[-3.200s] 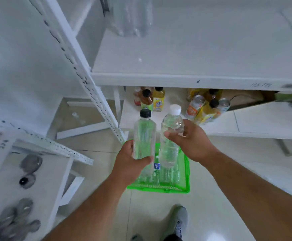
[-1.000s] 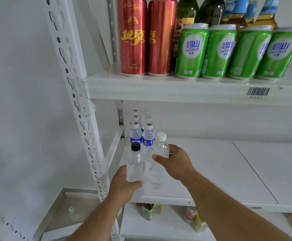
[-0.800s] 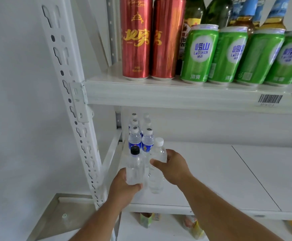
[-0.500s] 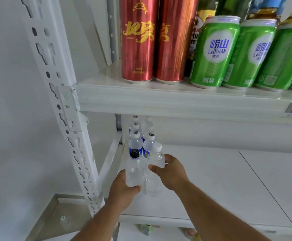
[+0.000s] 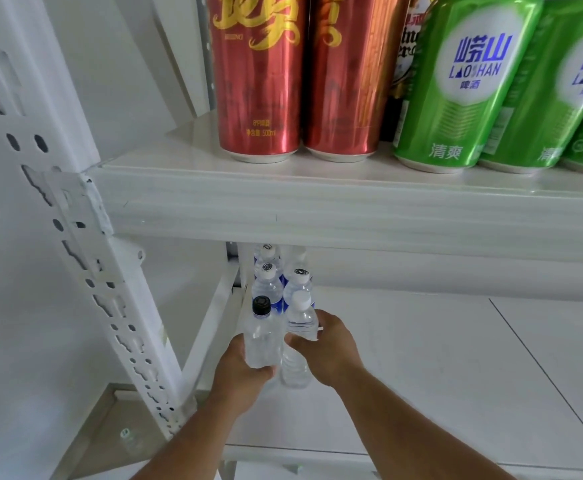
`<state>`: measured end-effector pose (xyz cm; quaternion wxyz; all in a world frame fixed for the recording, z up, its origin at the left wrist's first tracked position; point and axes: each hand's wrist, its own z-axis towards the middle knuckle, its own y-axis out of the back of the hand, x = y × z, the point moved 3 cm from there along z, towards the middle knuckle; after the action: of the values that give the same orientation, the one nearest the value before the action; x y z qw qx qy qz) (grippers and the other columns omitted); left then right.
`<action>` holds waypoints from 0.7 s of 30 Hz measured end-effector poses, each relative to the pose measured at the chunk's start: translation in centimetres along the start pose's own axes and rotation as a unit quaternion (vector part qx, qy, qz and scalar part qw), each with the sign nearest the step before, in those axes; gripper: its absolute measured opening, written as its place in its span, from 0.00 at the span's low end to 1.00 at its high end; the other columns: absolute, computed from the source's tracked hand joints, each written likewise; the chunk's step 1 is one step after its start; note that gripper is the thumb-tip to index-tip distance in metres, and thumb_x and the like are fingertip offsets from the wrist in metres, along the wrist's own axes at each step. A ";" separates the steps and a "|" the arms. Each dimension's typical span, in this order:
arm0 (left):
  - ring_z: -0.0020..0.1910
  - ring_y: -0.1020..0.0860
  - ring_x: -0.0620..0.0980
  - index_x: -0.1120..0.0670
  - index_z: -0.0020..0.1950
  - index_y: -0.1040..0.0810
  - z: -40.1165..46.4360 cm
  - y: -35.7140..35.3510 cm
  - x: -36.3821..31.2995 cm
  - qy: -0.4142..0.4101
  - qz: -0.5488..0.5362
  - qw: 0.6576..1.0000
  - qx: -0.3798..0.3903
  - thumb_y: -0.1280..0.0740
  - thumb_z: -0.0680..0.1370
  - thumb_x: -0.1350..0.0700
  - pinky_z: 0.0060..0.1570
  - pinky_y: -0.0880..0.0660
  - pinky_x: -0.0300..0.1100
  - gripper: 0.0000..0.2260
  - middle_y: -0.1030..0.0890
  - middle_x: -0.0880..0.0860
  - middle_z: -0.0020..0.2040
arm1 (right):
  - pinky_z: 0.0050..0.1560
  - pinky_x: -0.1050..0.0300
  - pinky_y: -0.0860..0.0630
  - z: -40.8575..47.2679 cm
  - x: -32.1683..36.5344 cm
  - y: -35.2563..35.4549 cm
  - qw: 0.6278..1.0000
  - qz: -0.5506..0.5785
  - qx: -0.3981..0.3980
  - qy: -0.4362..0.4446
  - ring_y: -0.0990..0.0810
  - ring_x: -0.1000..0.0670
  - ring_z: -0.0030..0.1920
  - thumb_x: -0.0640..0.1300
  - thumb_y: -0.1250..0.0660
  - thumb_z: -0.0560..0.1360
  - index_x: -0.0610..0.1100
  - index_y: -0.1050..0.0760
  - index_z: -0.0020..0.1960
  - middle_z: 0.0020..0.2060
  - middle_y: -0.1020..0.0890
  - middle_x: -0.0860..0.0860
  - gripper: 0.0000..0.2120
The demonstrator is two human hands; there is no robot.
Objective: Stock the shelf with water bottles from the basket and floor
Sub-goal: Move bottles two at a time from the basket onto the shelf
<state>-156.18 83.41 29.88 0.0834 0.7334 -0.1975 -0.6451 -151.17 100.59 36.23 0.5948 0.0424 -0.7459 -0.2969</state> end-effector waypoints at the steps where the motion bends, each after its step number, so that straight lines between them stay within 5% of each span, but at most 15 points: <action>1: 0.52 0.22 0.48 0.48 0.61 0.27 0.2 -0.1 0.1 0.001 0.002 1.000 0.001 0.24 0.67 0.61 0.41 0.28 0.35 0.25 0.20 0.47 0.53 | 0.46 0.59 0.22 0.1 0.0 0.0 1.000 0.000 0.001 0.004 0.19 0.55 0.46 0.52 0.25 0.69 0.53 0.22 0.53 0.46 0.17 0.56 0.14; 11: 0.51 0.22 0.45 0.49 0.61 0.29 1.6 -0.8 0.5 -0.009 0.021 0.999 0.025 0.23 0.67 0.61 0.43 0.28 0.35 0.27 0.21 0.47 0.53 | 0.50 0.53 0.20 0.7 -0.2 0.2 1.000 -0.018 -0.004 0.015 0.20 0.53 0.49 0.52 0.27 0.67 0.55 0.24 0.55 0.49 0.19 0.55 0.17; 19: 0.55 0.21 0.50 0.50 0.65 0.27 0.9 -0.7 0.5 0.014 0.103 0.993 0.049 0.24 0.70 0.49 0.54 0.25 0.44 0.26 0.19 0.48 0.56 | 0.49 0.58 0.26 -0.6 0.1 0.5 0.998 -0.052 0.013 -0.016 0.23 0.50 0.53 0.45 0.29 0.72 0.50 0.29 0.64 0.55 0.21 0.53 0.21; 21: 0.59 0.22 0.50 0.51 0.68 0.29 0.8 -0.5 1.0 0.026 0.116 0.991 0.054 0.26 0.67 0.43 0.59 0.25 0.45 0.32 0.20 0.49 0.61 | 0.50 0.59 0.27 -0.9 -0.1 0.5 0.998 -0.056 0.014 -0.033 0.23 0.49 0.56 0.45 0.30 0.74 0.48 0.30 0.66 0.57 0.22 0.52 0.23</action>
<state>-156.74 83.59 28.67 0.1229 0.7257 -0.3136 -0.5999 -150.16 100.68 36.49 0.5517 0.0832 -0.7655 -0.3204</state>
